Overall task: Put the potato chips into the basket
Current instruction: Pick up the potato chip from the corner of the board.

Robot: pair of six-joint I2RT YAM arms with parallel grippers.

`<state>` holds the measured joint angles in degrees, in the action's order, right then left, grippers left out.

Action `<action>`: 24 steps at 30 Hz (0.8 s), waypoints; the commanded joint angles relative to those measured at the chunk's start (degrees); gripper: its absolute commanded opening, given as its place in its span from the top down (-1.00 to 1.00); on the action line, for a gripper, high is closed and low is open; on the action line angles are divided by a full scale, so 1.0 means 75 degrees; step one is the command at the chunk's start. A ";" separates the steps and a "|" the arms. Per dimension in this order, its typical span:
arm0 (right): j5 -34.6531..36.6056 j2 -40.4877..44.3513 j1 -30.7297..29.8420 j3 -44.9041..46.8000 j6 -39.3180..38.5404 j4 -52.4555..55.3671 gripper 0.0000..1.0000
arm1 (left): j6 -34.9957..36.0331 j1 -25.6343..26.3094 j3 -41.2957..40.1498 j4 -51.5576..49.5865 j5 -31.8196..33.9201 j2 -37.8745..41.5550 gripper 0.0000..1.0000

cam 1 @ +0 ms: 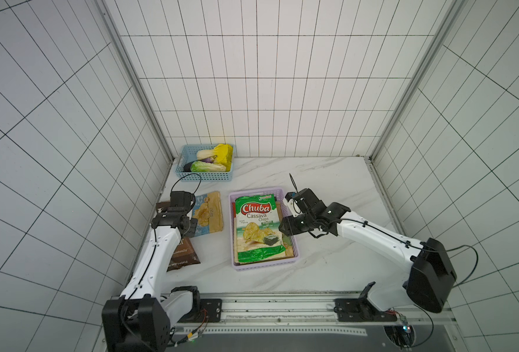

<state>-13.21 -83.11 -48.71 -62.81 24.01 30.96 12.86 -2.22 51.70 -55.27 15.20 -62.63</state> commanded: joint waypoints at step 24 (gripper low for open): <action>-0.0103 0.0599 -0.0921 -0.0824 -0.0086 -0.1539 -0.23 | -0.0452 0.0300 0.3907 -0.2380 -0.4324 0.0051 1.00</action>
<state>-14.28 -79.96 -53.19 -64.60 23.99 25.08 11.05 -0.40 77.67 -73.69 -11.31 -61.63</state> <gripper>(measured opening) 0.610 0.047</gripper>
